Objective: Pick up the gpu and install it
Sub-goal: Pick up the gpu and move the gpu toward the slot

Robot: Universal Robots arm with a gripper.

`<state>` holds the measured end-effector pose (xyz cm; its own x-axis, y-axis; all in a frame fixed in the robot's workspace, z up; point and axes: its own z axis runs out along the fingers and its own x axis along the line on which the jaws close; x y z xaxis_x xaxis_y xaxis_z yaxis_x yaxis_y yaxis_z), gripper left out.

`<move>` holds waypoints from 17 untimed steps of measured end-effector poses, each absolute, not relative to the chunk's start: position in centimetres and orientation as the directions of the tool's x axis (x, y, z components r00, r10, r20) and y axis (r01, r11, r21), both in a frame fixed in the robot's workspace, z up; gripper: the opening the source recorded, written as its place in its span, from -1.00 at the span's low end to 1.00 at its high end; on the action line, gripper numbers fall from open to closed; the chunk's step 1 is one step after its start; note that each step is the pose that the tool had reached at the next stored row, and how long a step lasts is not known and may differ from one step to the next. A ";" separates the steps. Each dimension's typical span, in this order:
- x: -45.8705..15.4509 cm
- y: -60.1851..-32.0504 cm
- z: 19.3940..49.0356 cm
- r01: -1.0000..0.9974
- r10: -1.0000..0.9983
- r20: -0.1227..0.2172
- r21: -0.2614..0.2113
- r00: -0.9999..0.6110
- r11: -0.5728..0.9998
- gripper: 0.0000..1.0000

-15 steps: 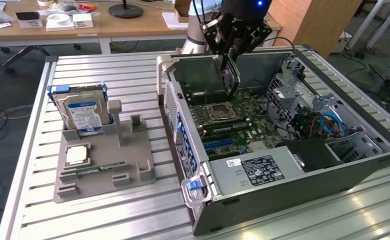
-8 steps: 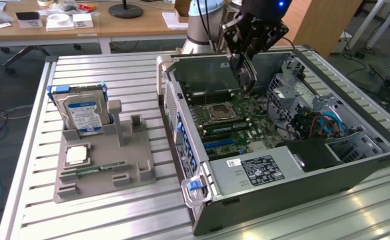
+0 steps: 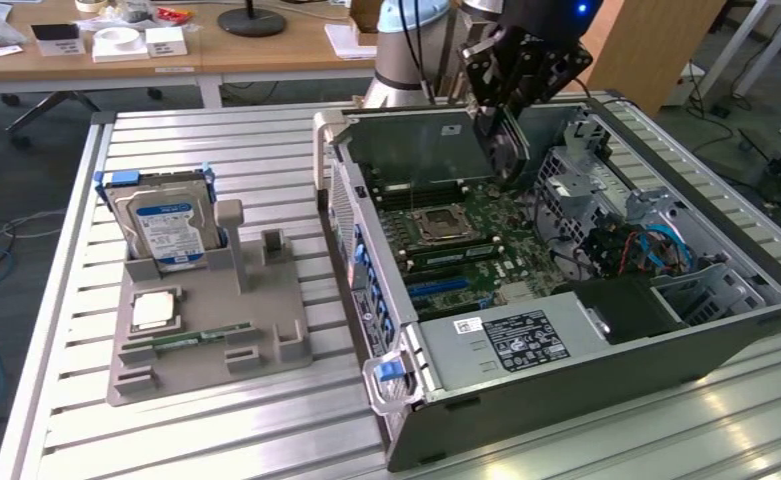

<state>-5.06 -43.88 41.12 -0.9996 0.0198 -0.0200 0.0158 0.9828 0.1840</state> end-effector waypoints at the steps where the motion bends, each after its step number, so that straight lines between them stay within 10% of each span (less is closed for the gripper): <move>1: -4.8 -43.9 41.1 0.016 0.020 -0.020 0.184 -1.000 0.983 -0.46; 17: -2.1 -43.9 41.1 0.016 0.020 -0.020 0.186 -1.000 0.982 -0.46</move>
<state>-2.07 -43.88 41.12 -0.9996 0.0198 -0.0200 0.0157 0.9825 0.1857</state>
